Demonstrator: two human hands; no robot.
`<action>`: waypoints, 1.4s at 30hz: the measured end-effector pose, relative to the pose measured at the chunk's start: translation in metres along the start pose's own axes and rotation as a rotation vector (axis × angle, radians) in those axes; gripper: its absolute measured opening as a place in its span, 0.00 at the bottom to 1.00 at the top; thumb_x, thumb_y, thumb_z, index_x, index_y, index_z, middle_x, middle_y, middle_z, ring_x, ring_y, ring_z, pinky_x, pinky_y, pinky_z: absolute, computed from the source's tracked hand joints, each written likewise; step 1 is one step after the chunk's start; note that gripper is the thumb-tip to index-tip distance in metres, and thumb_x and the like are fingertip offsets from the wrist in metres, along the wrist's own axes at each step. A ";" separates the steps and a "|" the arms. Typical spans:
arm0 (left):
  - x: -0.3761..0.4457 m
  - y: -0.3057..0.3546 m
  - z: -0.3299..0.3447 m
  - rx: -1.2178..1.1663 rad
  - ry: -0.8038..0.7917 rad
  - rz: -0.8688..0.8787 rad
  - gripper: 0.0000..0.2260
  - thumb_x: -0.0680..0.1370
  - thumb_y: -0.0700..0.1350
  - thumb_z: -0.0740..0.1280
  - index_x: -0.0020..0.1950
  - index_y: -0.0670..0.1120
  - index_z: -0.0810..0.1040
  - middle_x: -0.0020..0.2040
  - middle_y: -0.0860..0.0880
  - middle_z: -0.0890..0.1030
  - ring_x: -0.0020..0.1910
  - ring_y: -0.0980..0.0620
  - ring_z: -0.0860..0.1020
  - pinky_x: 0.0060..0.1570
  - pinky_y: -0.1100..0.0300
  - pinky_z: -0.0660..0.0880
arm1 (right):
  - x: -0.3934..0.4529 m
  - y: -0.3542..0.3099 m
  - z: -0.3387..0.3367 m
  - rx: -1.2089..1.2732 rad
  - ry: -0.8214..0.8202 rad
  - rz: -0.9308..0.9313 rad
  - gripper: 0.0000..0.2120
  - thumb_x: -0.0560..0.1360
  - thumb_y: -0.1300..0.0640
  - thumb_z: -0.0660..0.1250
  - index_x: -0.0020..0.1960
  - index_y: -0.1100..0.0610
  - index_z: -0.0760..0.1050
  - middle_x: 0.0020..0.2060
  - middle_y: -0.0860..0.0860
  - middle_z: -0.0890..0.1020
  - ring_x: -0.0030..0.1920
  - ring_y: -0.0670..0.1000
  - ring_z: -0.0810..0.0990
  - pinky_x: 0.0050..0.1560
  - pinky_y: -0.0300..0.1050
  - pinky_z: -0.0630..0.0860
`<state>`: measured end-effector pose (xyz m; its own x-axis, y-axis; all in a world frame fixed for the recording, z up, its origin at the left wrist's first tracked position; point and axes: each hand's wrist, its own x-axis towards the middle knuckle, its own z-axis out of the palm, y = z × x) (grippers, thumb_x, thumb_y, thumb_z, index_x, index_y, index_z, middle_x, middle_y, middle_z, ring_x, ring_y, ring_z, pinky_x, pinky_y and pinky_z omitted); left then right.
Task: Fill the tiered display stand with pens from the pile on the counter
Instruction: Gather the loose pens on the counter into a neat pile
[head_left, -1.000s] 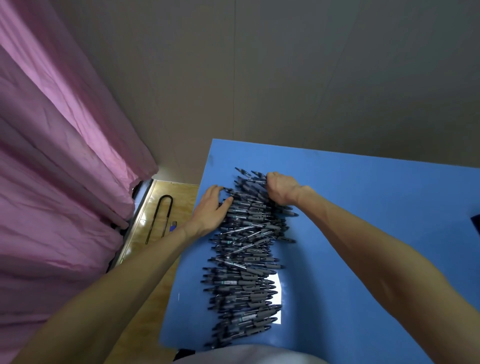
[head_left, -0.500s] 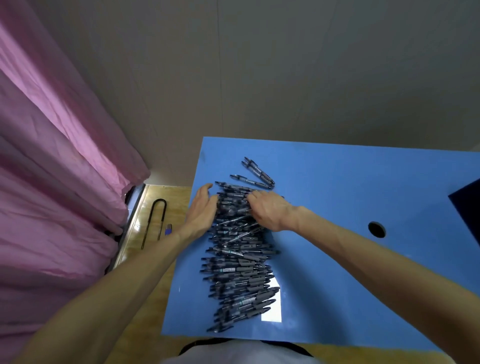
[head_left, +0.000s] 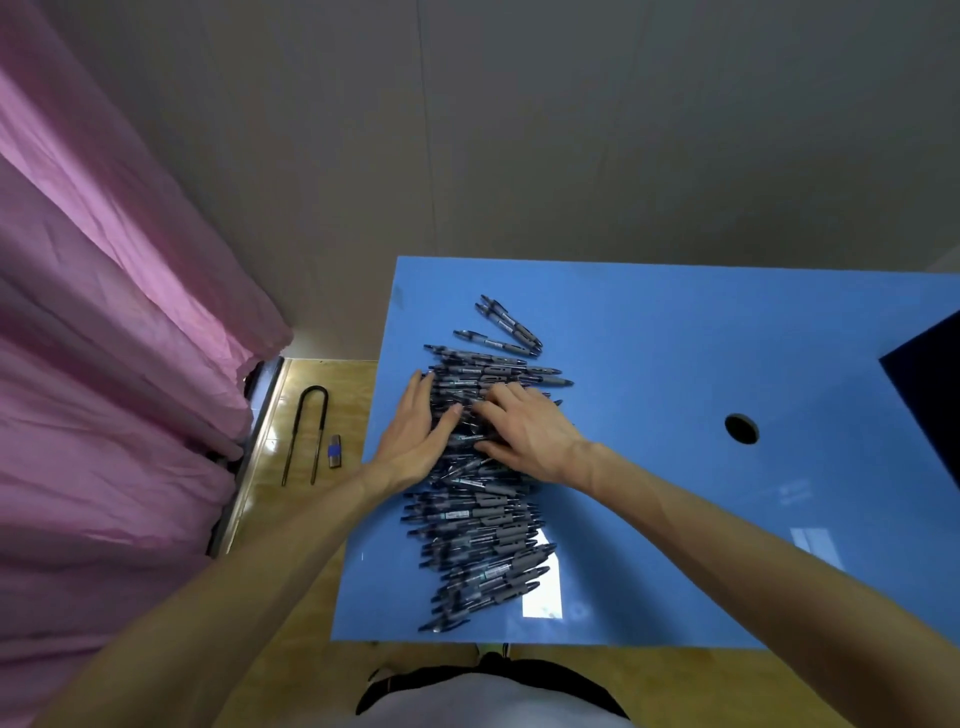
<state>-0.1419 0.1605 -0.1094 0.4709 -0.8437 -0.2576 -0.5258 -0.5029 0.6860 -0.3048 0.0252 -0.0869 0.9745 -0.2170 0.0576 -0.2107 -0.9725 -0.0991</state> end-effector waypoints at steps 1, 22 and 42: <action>-0.003 0.000 0.000 0.009 0.004 0.004 0.37 0.82 0.66 0.54 0.84 0.50 0.45 0.84 0.52 0.43 0.83 0.53 0.45 0.81 0.45 0.51 | -0.003 -0.001 0.002 0.018 0.017 0.013 0.22 0.79 0.41 0.64 0.66 0.56 0.74 0.58 0.53 0.75 0.56 0.53 0.74 0.56 0.50 0.76; -0.101 -0.004 0.038 0.728 -0.146 0.480 0.66 0.63 0.86 0.55 0.83 0.40 0.40 0.83 0.40 0.36 0.82 0.41 0.35 0.78 0.33 0.44 | -0.028 0.007 0.023 0.082 0.001 0.394 0.35 0.83 0.36 0.45 0.81 0.58 0.57 0.81 0.58 0.56 0.81 0.59 0.51 0.80 0.61 0.48; -0.082 0.015 0.036 0.810 -0.162 0.512 0.60 0.63 0.73 0.64 0.83 0.40 0.46 0.83 0.39 0.41 0.82 0.41 0.39 0.79 0.37 0.45 | -0.017 0.003 0.024 0.140 -0.007 0.422 0.32 0.84 0.38 0.49 0.81 0.57 0.58 0.81 0.57 0.57 0.81 0.58 0.51 0.80 0.60 0.50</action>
<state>-0.2135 0.2151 -0.1023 -0.0219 -0.9815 -0.1902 -0.9968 0.0067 0.0800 -0.3199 0.0283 -0.1121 0.8060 -0.5914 -0.0234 -0.5780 -0.7780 -0.2461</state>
